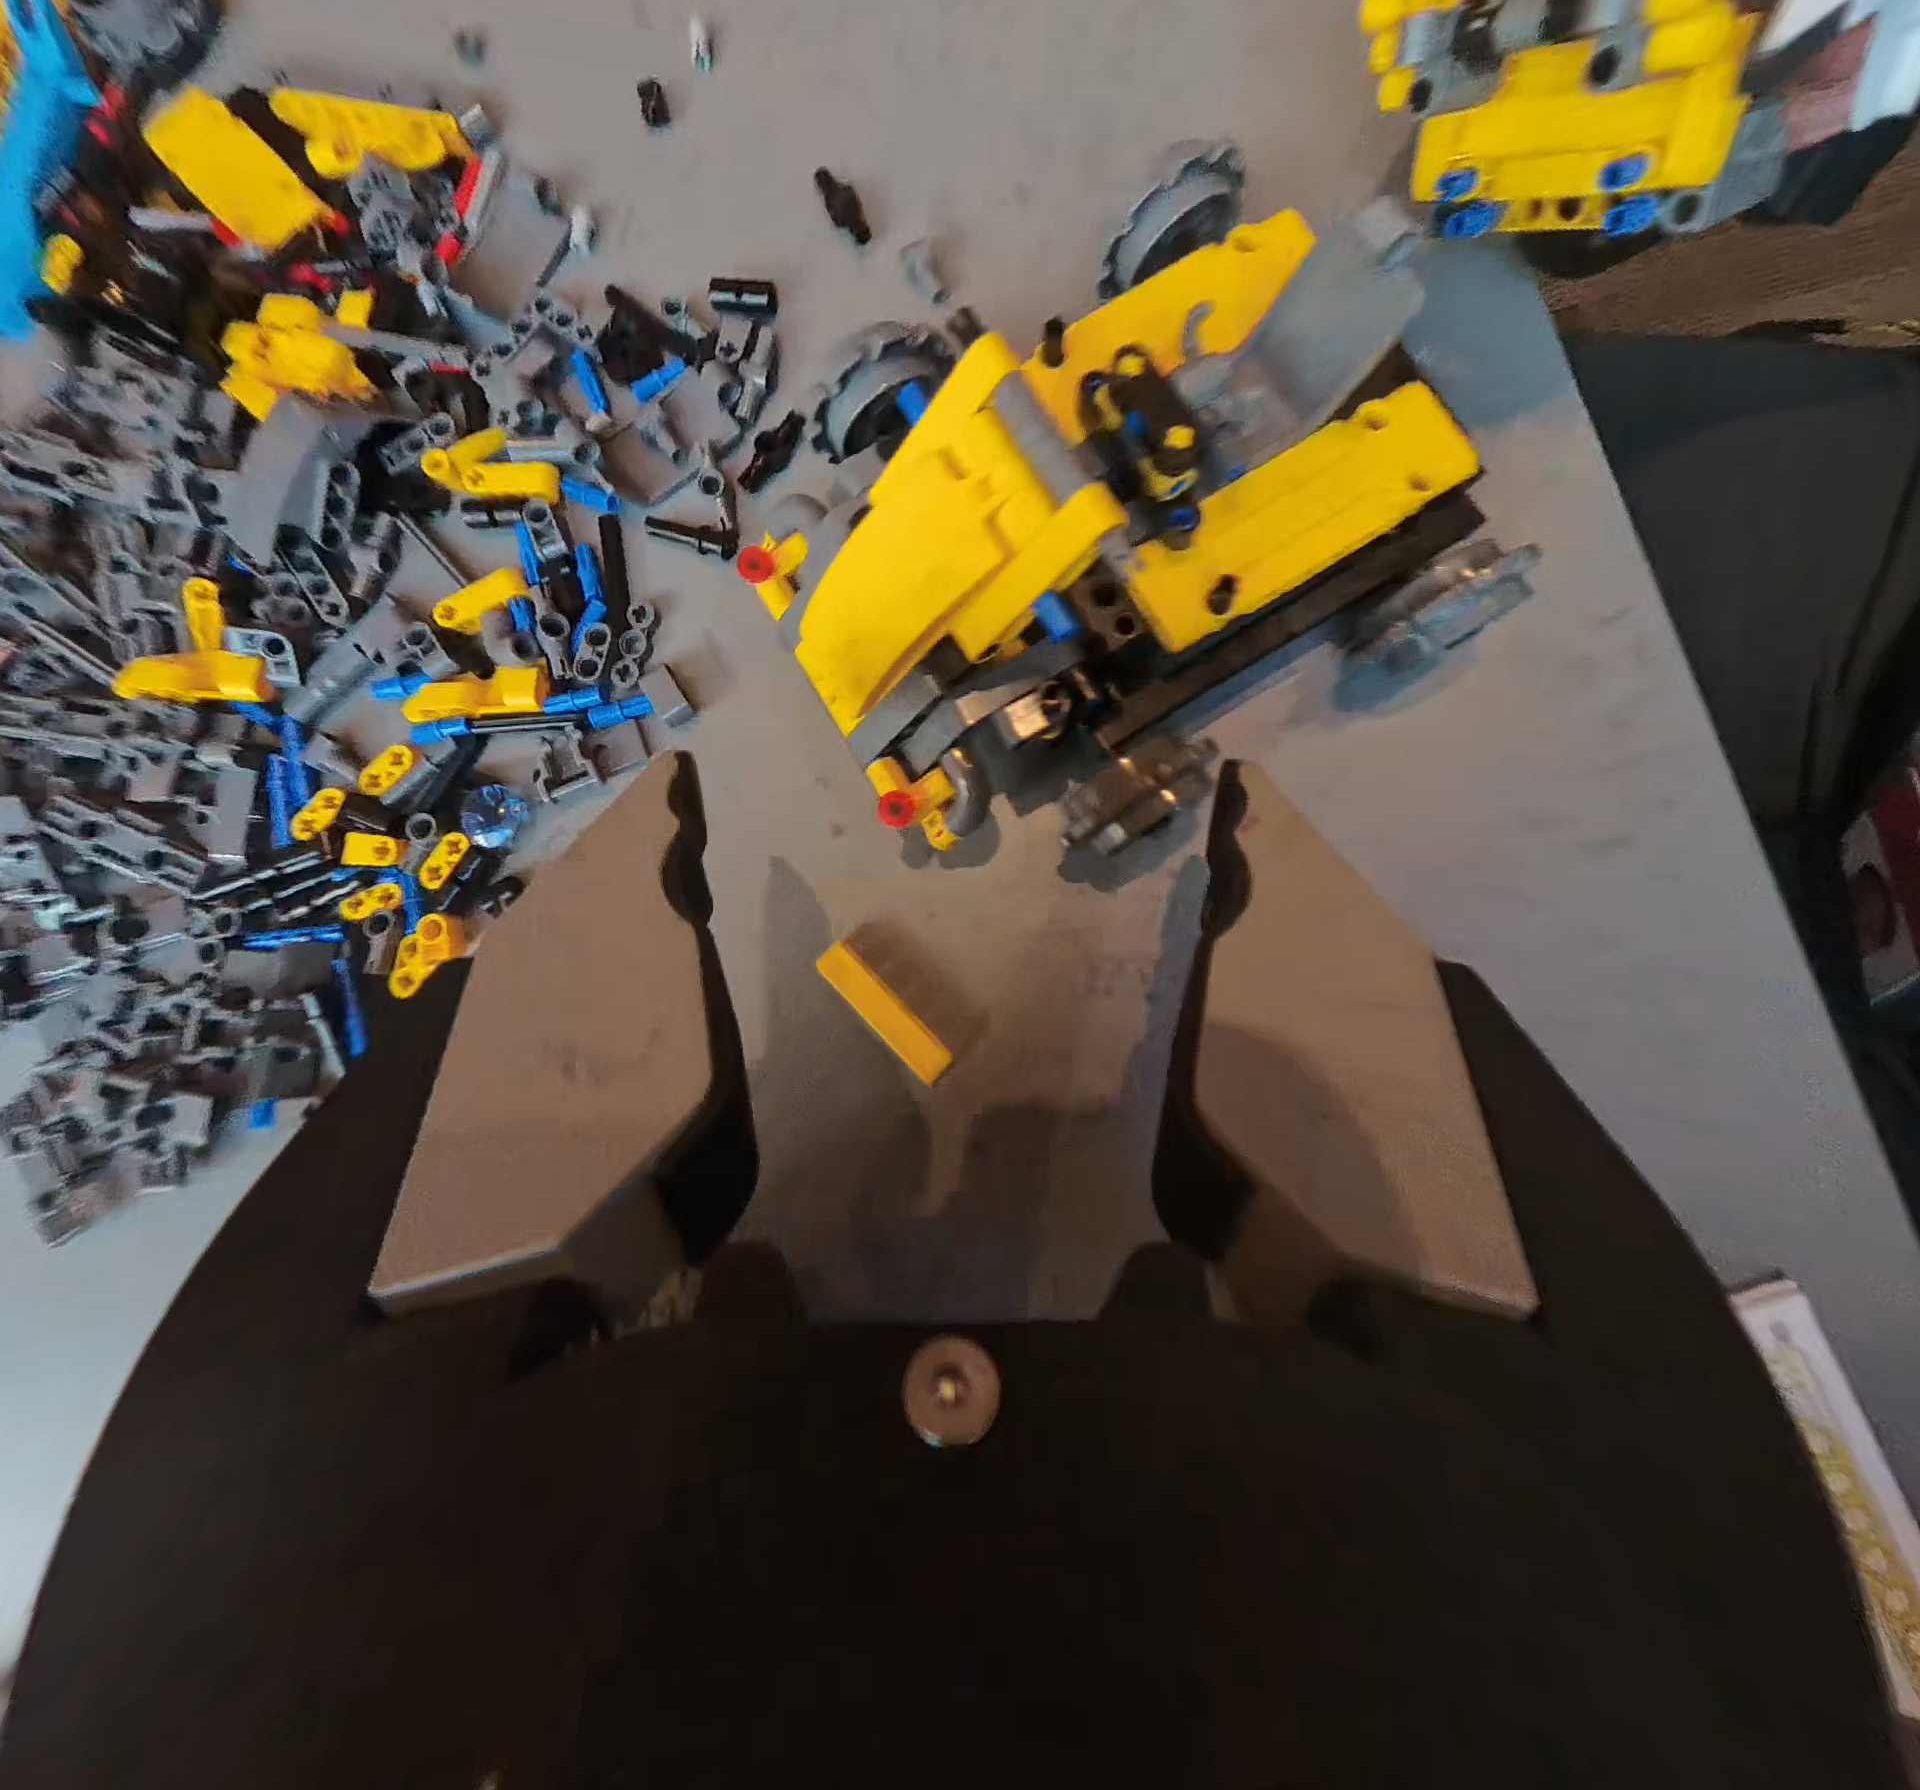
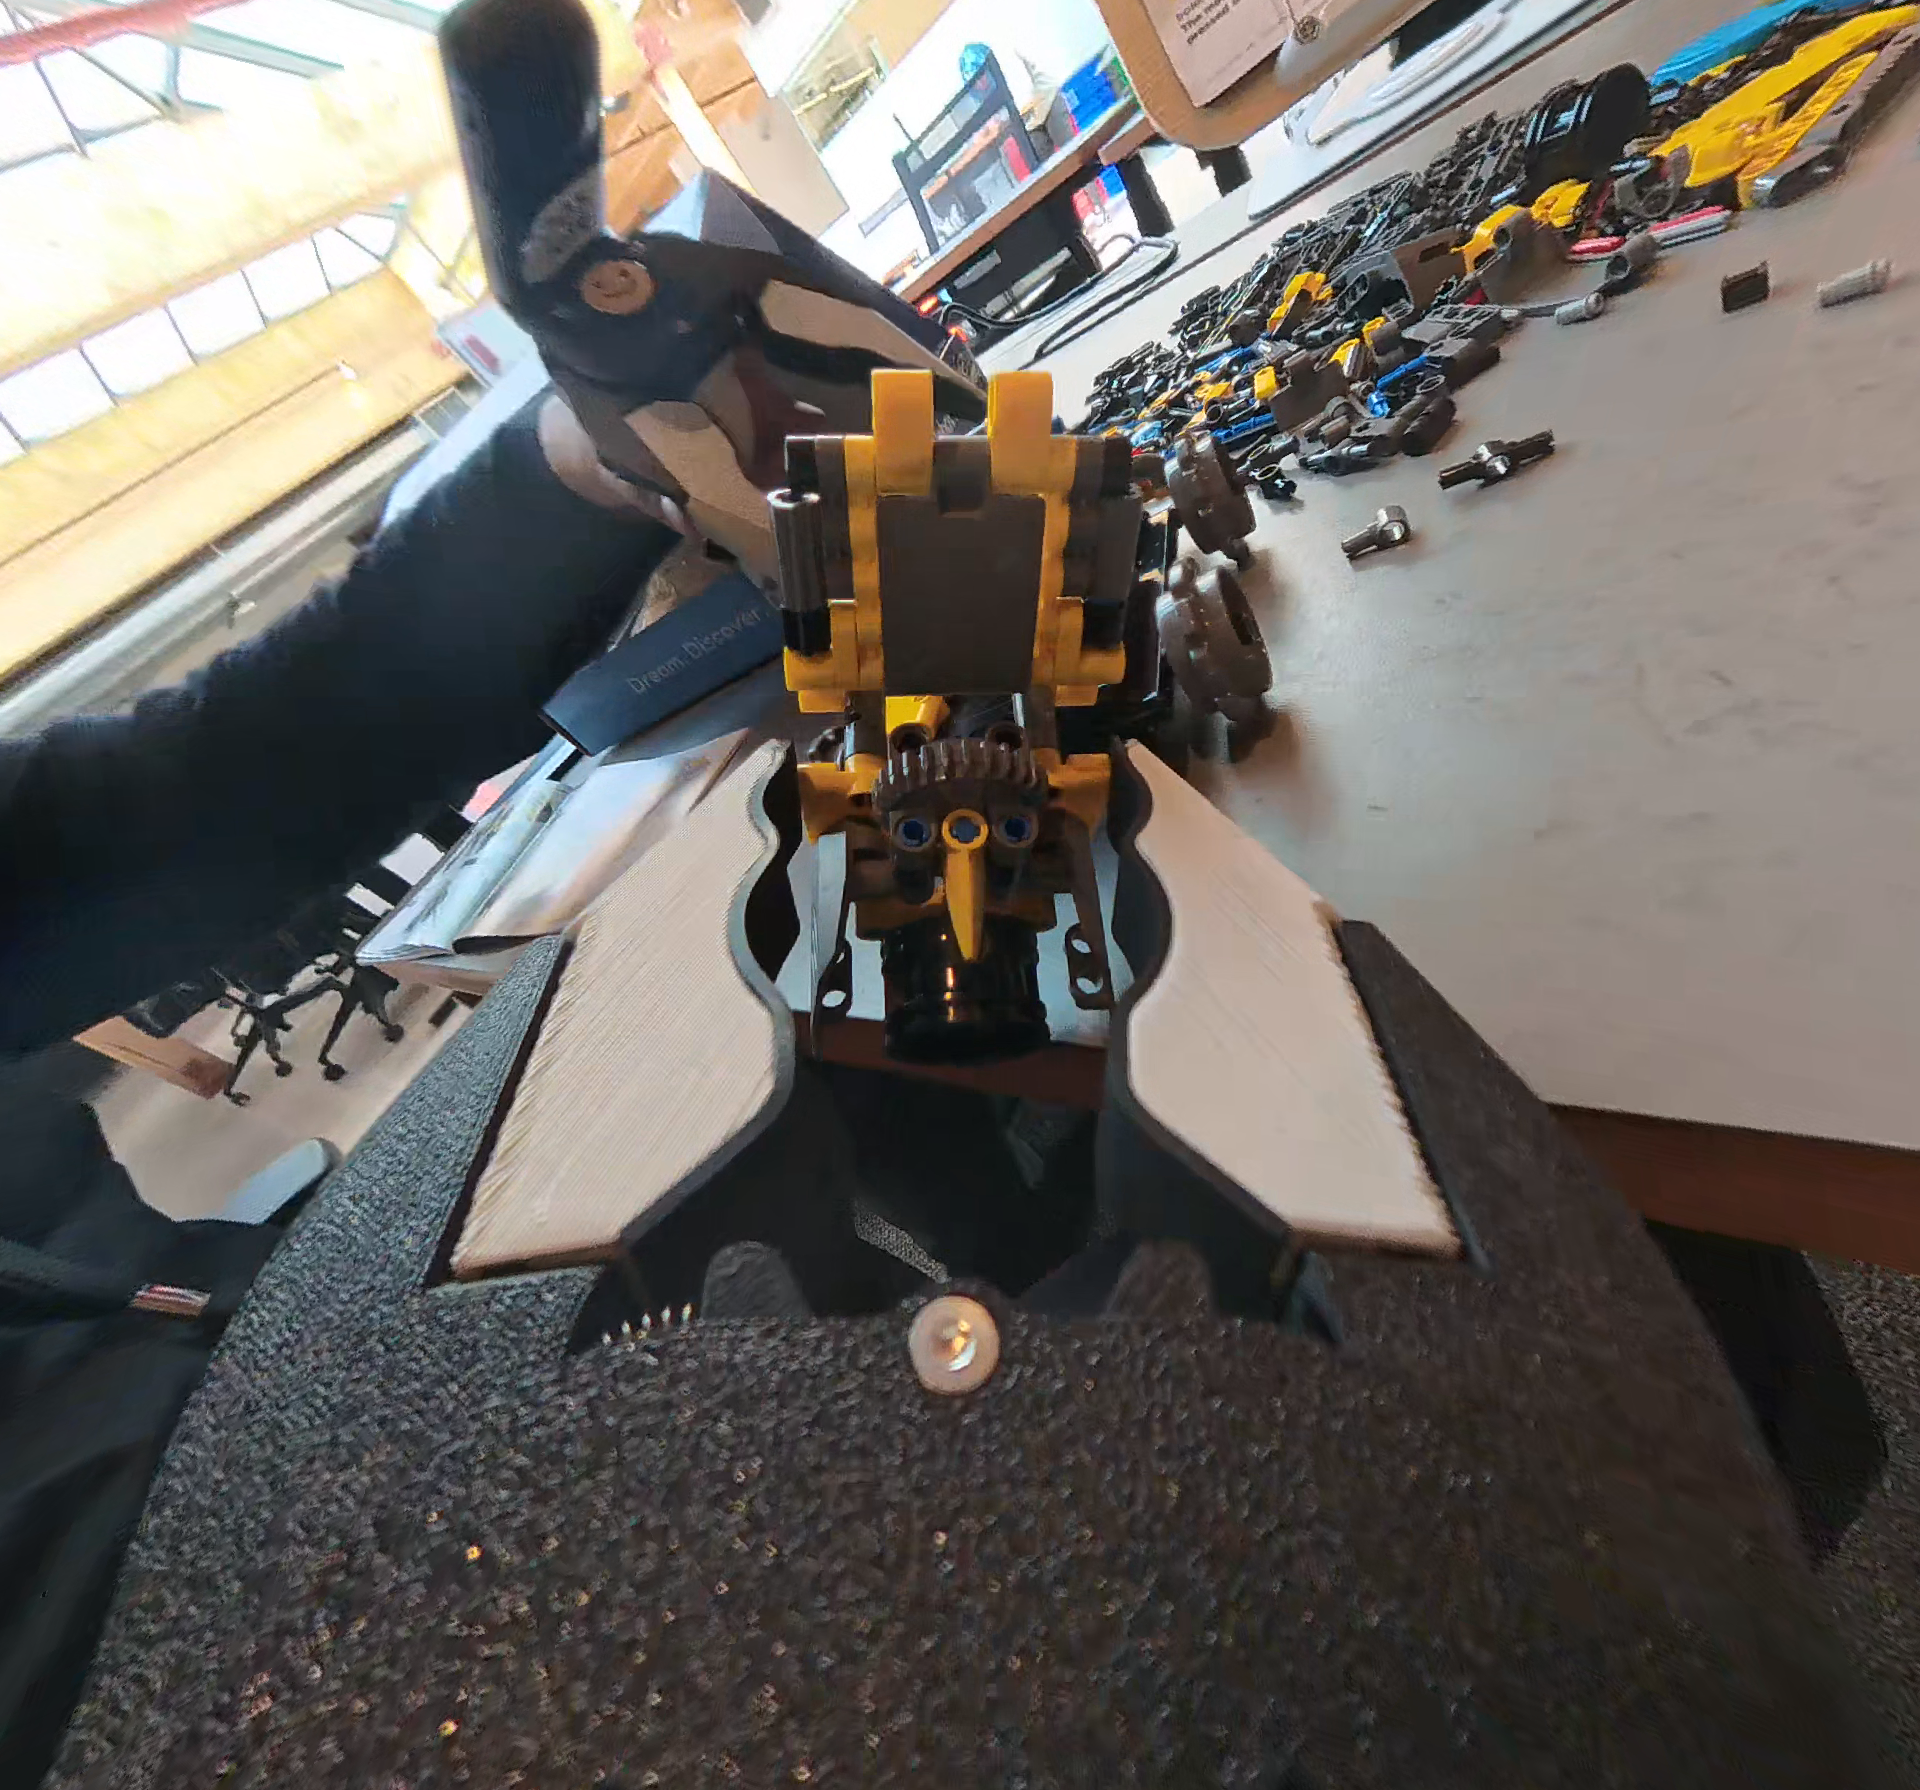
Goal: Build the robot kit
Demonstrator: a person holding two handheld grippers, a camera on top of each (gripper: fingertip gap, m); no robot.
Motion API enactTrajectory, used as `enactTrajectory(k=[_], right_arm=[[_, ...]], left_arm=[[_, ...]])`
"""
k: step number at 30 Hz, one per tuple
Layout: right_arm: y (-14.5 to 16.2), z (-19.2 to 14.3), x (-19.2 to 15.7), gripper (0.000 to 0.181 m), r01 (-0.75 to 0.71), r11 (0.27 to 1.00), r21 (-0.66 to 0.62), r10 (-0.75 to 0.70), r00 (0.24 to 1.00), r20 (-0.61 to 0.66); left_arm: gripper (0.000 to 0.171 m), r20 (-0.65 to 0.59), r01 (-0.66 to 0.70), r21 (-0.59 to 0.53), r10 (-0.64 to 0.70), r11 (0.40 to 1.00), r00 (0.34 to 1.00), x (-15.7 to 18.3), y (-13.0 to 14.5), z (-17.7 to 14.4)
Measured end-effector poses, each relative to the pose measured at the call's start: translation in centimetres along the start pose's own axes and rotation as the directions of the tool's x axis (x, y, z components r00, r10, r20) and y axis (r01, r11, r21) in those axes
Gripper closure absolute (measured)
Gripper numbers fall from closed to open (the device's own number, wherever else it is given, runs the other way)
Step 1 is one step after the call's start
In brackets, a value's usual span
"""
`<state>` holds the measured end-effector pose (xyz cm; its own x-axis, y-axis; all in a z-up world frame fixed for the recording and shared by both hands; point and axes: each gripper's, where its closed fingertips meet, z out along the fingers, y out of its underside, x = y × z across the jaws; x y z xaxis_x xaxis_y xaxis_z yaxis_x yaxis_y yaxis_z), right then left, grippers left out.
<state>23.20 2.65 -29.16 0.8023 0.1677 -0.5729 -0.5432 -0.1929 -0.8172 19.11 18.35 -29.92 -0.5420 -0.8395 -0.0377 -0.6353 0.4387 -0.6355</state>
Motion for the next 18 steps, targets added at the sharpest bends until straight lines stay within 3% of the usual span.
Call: enactTrajectory(k=[6,13,18], right_arm=[[-0.1,0.7,0.4,0.124,0.074,0.997,-0.017,-0.075,0.992,-0.1],[0.3,2.6,0.3,0.124,0.221,0.969,-0.108,-0.239,0.951,-0.198],[0.5,2.8,0.6,0.124,0.256,0.956,-0.143,-0.284,0.931,-0.228]], left_arm=[[0.073,-0.104,-0.008,0.14,0.022,0.99,0.994,0.1,-0.9,2.0],[0.069,-0.114,-0.085,0.099,0.096,0.991,0.989,1.1,-0.7,4.6],[0.068,-0.117,-0.063,0.161,0.082,0.985,0.99,1.2,-1.2,4.9]])
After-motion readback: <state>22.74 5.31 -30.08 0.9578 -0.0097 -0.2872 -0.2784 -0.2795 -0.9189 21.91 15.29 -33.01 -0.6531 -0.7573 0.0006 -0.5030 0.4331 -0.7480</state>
